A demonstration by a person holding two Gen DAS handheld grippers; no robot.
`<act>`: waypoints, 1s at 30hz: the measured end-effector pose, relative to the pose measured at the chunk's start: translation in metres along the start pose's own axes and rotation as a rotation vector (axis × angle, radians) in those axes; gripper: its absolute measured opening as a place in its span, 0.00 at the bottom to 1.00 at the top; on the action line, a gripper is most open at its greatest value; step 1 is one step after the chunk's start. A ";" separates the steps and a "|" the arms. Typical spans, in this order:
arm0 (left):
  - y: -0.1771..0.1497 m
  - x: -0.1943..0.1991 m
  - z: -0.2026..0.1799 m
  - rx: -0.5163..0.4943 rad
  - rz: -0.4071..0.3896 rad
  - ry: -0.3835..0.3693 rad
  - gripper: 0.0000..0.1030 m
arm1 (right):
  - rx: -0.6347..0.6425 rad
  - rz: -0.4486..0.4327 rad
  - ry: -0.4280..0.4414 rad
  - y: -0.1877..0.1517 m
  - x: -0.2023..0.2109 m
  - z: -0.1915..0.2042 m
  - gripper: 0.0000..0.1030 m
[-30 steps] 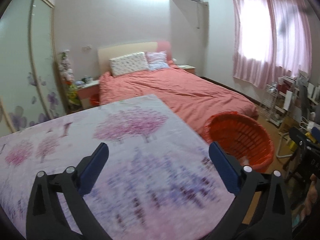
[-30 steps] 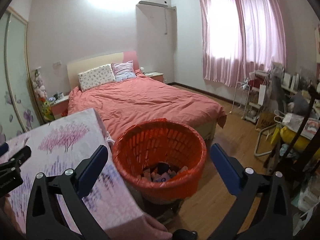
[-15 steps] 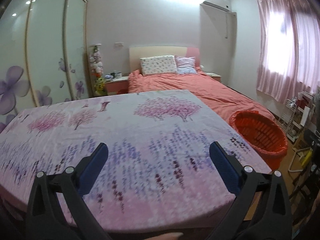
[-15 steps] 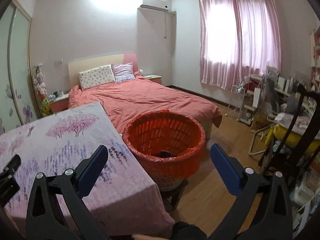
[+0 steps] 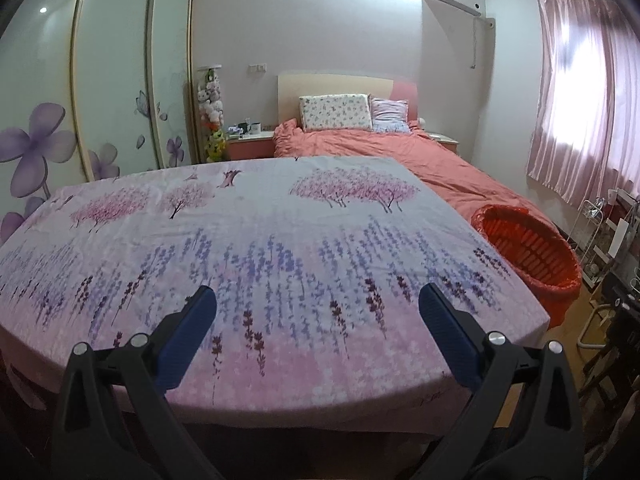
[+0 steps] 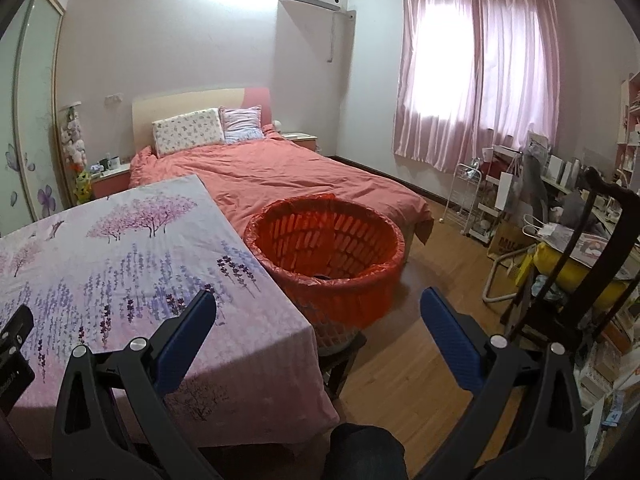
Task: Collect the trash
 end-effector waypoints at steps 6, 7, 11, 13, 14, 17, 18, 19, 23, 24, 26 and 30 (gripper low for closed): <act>-0.004 0.000 0.004 0.014 0.013 0.007 0.96 | 0.004 0.021 -0.001 -0.007 0.003 0.003 0.98; -0.004 0.000 0.004 0.016 0.014 0.007 0.96 | 0.002 0.027 0.003 -0.008 0.004 0.004 0.98; -0.006 0.002 0.005 0.019 0.018 0.008 0.96 | 0.000 0.046 0.011 -0.011 0.004 0.004 0.98; -0.006 0.002 0.005 0.019 0.022 0.011 0.96 | -0.003 0.056 0.014 -0.011 0.004 0.004 0.98; -0.007 0.002 0.005 0.019 0.026 0.011 0.96 | -0.005 0.061 0.016 -0.012 0.003 0.004 0.98; -0.007 0.003 0.003 0.021 0.032 0.008 0.96 | -0.004 0.072 0.021 -0.014 0.004 0.004 0.98; -0.007 0.004 0.002 0.021 0.033 0.006 0.96 | -0.004 0.073 0.020 -0.014 0.004 0.005 0.98; -0.007 0.005 0.002 0.020 0.035 0.006 0.96 | -0.002 0.073 0.020 -0.014 0.004 0.005 0.98; -0.007 0.009 0.000 0.017 0.029 0.003 0.96 | -0.006 0.074 0.022 -0.014 0.005 0.005 0.98; -0.007 0.010 0.000 0.017 0.026 0.002 0.96 | -0.008 0.073 0.023 -0.014 0.005 0.005 0.98; -0.005 0.012 -0.001 0.017 0.021 0.000 0.96 | -0.011 0.069 0.023 -0.014 0.007 0.005 0.98; -0.004 0.016 -0.003 0.018 0.015 0.000 0.96 | -0.013 0.067 0.025 -0.013 0.009 0.005 0.98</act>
Point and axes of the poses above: each gripper's, at about its wrist camera, not at the fingertips, and x roughly against the way its jaws point, z to its left, y to its top, the point moved 8 cm from there along -x, roughly the way its jaws point, and after that the axes turned 6 degrees about x, right-handed, at the moved point
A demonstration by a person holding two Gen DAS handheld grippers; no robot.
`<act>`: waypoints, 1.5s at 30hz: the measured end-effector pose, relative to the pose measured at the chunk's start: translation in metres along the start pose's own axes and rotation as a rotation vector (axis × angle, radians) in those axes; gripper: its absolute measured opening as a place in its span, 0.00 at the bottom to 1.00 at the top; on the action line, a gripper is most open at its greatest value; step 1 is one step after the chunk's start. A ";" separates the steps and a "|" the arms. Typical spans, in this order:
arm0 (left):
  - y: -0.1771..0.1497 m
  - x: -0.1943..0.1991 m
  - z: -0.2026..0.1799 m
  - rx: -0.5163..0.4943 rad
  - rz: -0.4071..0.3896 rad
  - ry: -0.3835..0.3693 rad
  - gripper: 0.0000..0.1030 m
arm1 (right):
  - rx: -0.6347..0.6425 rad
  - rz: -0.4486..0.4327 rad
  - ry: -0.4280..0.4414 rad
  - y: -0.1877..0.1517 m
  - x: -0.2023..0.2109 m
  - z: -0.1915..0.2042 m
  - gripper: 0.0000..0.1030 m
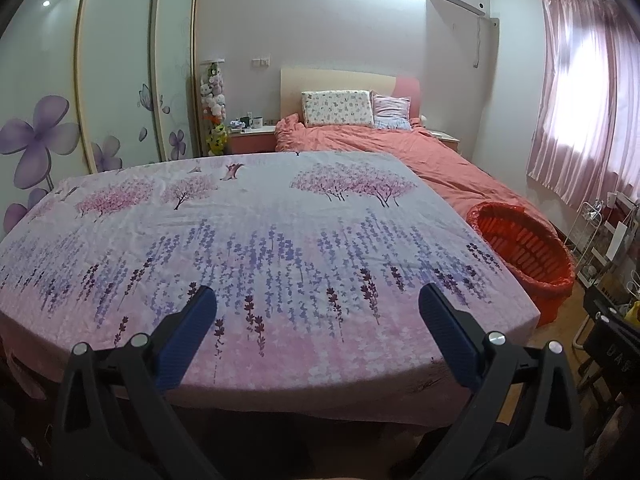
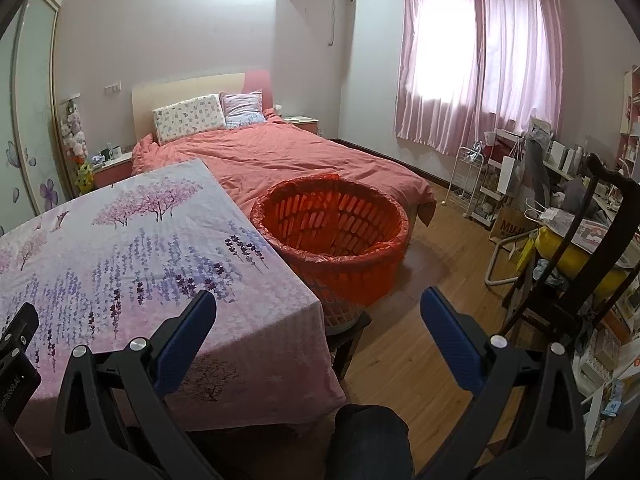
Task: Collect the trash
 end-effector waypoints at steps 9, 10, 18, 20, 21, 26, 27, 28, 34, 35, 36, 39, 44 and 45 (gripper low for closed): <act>0.001 0.005 0.000 0.000 -0.008 0.009 0.96 | -0.007 -0.003 0.002 0.002 0.004 0.000 0.98; 0.001 0.006 0.000 0.000 -0.010 0.012 0.96 | -0.008 -0.003 0.003 0.002 0.004 0.001 0.98; 0.004 0.010 -0.003 -0.007 -0.025 0.023 0.96 | -0.007 -0.002 0.003 0.001 0.004 0.000 0.98; 0.004 0.011 -0.003 -0.010 -0.025 0.023 0.96 | -0.008 -0.002 0.003 0.001 0.004 0.000 0.98; 0.003 0.011 -0.003 -0.010 -0.025 0.023 0.96 | -0.007 -0.002 0.003 0.001 0.004 0.000 0.98; 0.003 0.011 -0.004 -0.016 -0.024 0.022 0.96 | -0.008 -0.002 0.002 0.001 0.004 0.000 0.98; 0.003 0.011 -0.005 -0.018 -0.024 0.023 0.96 | -0.008 -0.002 0.003 0.001 0.004 0.000 0.98; 0.002 0.011 -0.005 -0.019 -0.024 0.023 0.96 | -0.008 -0.002 0.003 0.001 0.004 0.000 0.98; 0.002 0.012 -0.005 -0.019 -0.025 0.023 0.96 | -0.009 -0.003 0.002 0.002 0.005 0.000 0.98; 0.002 0.012 -0.005 -0.019 -0.025 0.023 0.96 | -0.009 -0.003 0.002 0.001 0.004 0.000 0.98; 0.002 0.012 -0.005 -0.019 -0.025 0.023 0.96 | -0.009 -0.003 0.003 0.001 0.004 0.000 0.98; 0.002 0.012 -0.006 -0.020 -0.027 0.023 0.96 | -0.009 -0.003 0.003 0.001 0.004 0.000 0.98; 0.002 0.012 -0.006 -0.020 -0.027 0.023 0.96 | -0.008 -0.002 0.003 0.001 0.004 -0.001 0.98; 0.002 0.012 -0.006 -0.020 -0.027 0.023 0.96 | -0.008 -0.002 0.003 0.001 0.004 -0.001 0.98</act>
Point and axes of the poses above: each gripper's, at about its wrist camera, not at the fingertips, and x roughly against the way its jaws point, z to its left, y to its top, the point moved 8 cm from there along -x, roughly the way its jaws point, and after that the axes turned 6 degrees about x, right-handed, at the moved point
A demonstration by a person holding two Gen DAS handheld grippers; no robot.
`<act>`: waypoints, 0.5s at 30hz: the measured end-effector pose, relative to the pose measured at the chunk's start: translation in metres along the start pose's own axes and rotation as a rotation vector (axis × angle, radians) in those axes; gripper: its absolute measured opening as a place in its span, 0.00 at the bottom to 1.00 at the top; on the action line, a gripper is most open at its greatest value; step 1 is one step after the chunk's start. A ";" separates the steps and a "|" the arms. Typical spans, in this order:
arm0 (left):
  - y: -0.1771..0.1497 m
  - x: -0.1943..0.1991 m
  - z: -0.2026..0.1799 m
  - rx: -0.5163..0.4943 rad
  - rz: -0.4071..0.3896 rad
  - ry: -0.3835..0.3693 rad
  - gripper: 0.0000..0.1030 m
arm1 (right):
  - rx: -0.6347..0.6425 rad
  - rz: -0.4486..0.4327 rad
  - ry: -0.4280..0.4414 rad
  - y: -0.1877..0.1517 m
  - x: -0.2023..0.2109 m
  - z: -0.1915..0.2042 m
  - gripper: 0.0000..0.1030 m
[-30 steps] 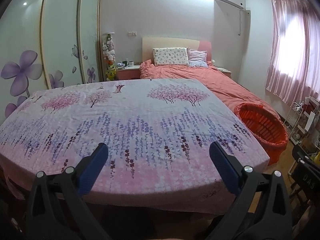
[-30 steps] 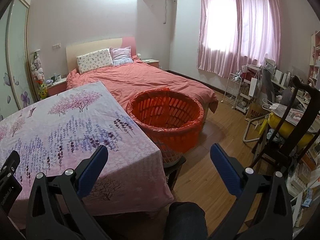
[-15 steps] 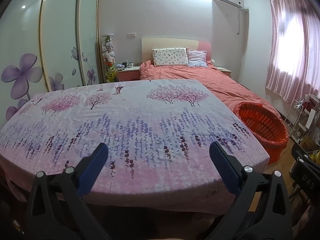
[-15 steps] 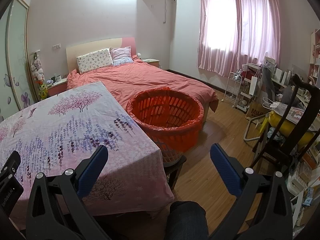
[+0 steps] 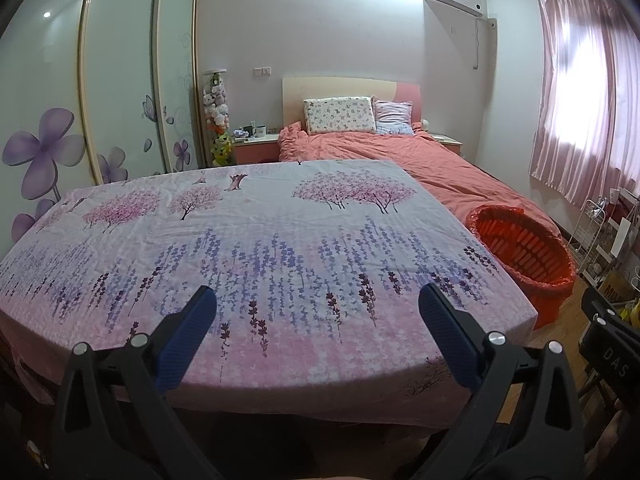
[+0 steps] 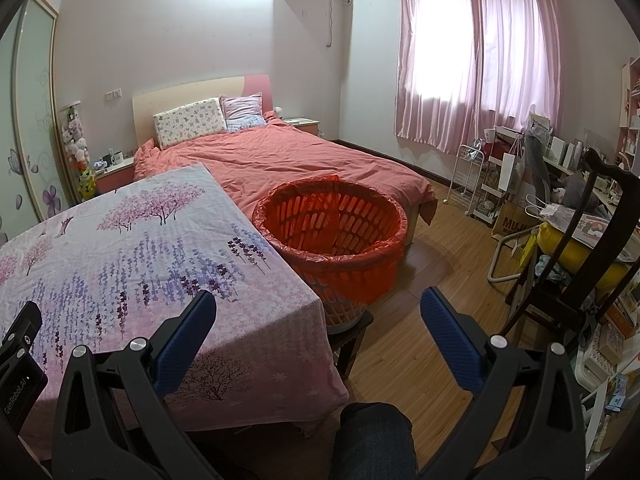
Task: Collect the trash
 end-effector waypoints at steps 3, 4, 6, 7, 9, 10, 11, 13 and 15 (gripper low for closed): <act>0.000 0.000 0.000 0.000 0.001 0.001 0.96 | -0.001 0.000 0.000 0.000 0.000 0.000 0.98; 0.000 0.000 0.000 0.000 0.000 0.000 0.96 | -0.001 0.000 0.000 0.000 0.000 0.000 0.98; 0.000 0.000 0.000 0.001 -0.001 0.000 0.96 | -0.001 0.000 0.000 0.000 0.000 0.000 0.98; 0.000 0.000 0.000 0.001 -0.001 -0.001 0.96 | -0.001 -0.001 0.000 0.000 0.000 0.000 0.98; 0.000 0.000 0.000 -0.001 -0.001 0.000 0.96 | -0.001 0.000 0.001 0.000 0.000 0.000 0.98; 0.000 0.000 -0.001 -0.001 -0.001 -0.001 0.96 | -0.001 0.000 0.001 0.000 0.000 0.000 0.98; 0.000 0.000 -0.001 0.000 -0.001 -0.001 0.96 | -0.001 0.000 0.000 0.000 0.000 0.000 0.98; 0.000 0.001 -0.001 -0.002 -0.002 -0.001 0.96 | -0.001 0.000 0.000 0.000 0.001 0.000 0.98; 0.000 0.001 -0.002 -0.002 0.000 -0.002 0.96 | -0.001 -0.001 0.000 0.000 0.000 0.000 0.98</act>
Point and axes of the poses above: each gripper's, at about its wrist camera, not at the fingertips, and x roughly against the way its jaws point, z to its left, y to its top, the point moved 8 cm from there along -x, roughly the way its jaws point, and after that the axes turned 6 degrees about x, right-handed, at the moved point
